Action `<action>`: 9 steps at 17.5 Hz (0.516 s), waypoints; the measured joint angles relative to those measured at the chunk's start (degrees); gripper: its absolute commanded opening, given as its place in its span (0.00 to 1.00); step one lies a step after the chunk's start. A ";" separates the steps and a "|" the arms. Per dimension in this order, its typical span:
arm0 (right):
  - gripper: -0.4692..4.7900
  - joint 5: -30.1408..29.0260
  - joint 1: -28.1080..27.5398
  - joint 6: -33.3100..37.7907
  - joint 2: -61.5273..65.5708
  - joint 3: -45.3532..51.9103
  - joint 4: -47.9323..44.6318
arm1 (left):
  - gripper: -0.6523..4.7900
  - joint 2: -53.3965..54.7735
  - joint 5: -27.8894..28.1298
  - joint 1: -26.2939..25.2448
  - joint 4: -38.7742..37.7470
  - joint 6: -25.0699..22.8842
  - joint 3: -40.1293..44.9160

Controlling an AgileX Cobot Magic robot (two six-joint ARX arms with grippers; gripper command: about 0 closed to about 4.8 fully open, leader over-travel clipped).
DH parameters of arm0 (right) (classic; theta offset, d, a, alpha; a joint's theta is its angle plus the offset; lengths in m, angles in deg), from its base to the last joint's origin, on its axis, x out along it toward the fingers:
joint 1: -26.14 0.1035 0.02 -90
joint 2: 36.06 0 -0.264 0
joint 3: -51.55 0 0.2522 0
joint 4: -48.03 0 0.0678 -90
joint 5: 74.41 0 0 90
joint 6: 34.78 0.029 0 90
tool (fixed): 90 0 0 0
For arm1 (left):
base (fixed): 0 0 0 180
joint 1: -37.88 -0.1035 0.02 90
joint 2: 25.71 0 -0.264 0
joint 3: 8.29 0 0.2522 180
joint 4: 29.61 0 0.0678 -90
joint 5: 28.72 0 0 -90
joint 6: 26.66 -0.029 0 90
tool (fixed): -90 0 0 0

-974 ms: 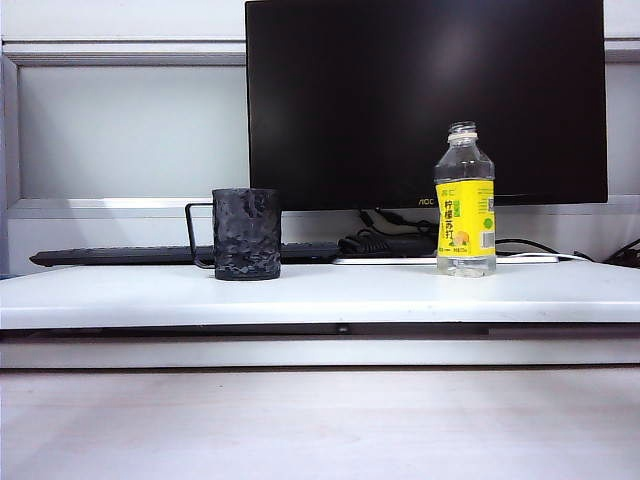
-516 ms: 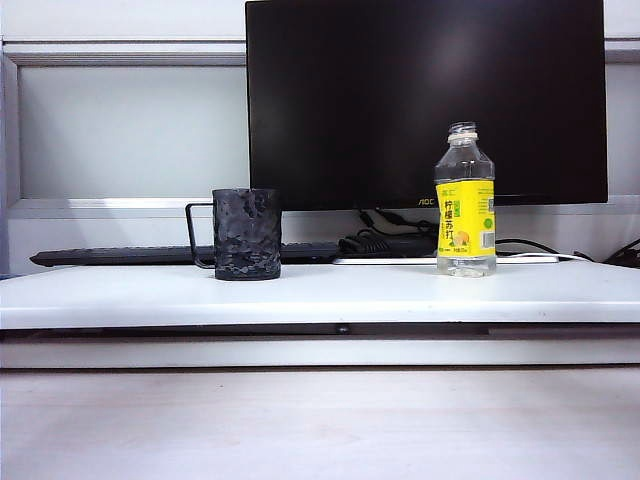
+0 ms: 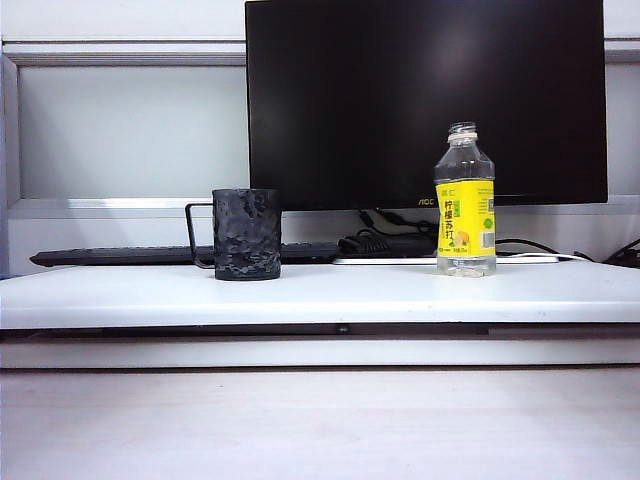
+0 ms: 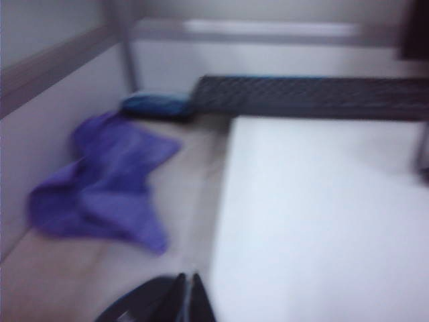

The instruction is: Carefully pick up the bottle and pour some water from the bottle into the cup.

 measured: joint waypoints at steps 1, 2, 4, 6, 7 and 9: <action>0.19 0.02 -1.70 0.00 -0.02 0.15 -0.17 | 0.11 -1.29 -0.02 -1.77 -0.35 0.00 0.96; 0.19 0.20 -2.64 0.00 -0.02 0.76 -0.57 | 0.11 -1.66 0.00 -3.52 -0.85 0.00 1.38; 0.19 0.02 -2.73 0.00 0.00 1.90 0.26 | 0.11 -1.68 0.00 -6.47 -1.22 0.00 1.64; 0.19 0.02 -2.71 0.00 0.00 1.90 1.53 | 0.11 -1.68 0.02 -7.10 -1.25 0.00 1.66; 0.19 0.00 -2.71 0.00 0.00 1.90 2.23 | 0.11 -1.68 0.00 -7.10 -0.96 0.00 2.08; 0.19 0.02 -2.71 0.00 0.00 1.90 2.95 | 0.11 -1.68 -0.02 -7.08 -0.85 0.00 4.15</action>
